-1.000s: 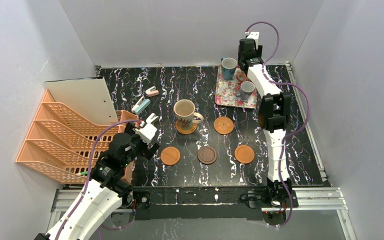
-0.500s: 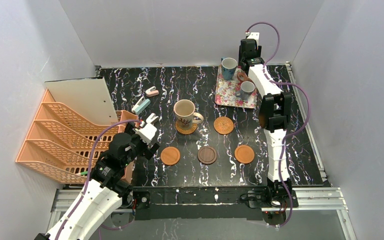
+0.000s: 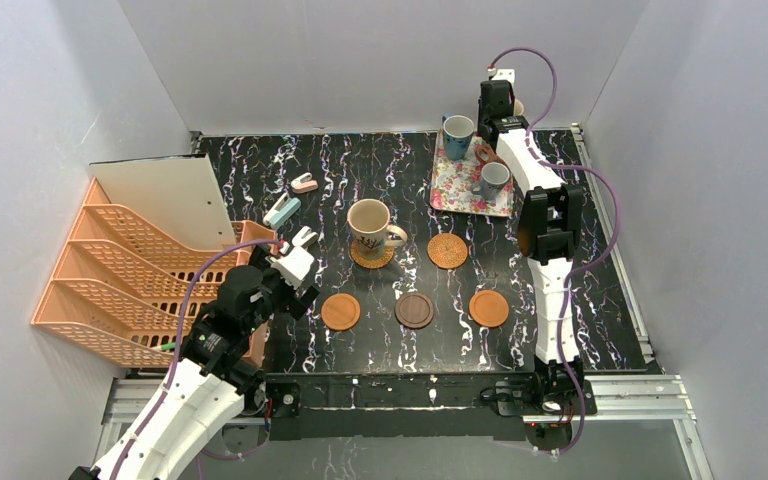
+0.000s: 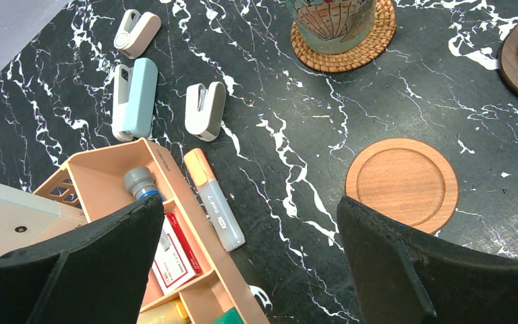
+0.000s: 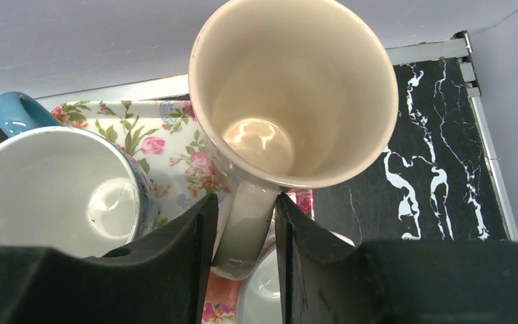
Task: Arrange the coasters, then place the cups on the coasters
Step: Pick up the cup from the tray.
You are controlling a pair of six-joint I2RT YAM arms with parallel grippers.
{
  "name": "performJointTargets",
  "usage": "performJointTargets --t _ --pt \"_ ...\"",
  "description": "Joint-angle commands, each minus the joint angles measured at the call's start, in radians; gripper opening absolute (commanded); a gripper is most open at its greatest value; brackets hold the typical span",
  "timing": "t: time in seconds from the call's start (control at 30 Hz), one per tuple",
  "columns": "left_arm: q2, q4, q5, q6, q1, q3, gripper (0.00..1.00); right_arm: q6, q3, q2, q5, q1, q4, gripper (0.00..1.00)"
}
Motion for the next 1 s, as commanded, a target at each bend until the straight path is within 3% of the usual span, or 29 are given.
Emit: performJointTargets --t 0.0,0.37,0.6,0.97 --pt "-0.009 -0.013 0.011 0.004 0.008 -0.008 0.98 0.014 0.002 -0.001 -0.035 -0.005 0.024 0.44" --pt "-0.009 -0.014 0.013 0.005 0.009 -0.007 0.98 0.001 0.003 -0.016 -0.016 0.0 0.04 0.31" --pt "-0.009 -0.014 0.013 0.005 0.007 -0.007 0.98 -0.02 0.001 -0.016 -0.014 0.006 0.049 0.01" --pt "-0.009 -0.014 0.014 0.006 0.009 -0.007 0.98 -0.014 -0.041 -0.042 0.005 0.01 0.09 0.01"
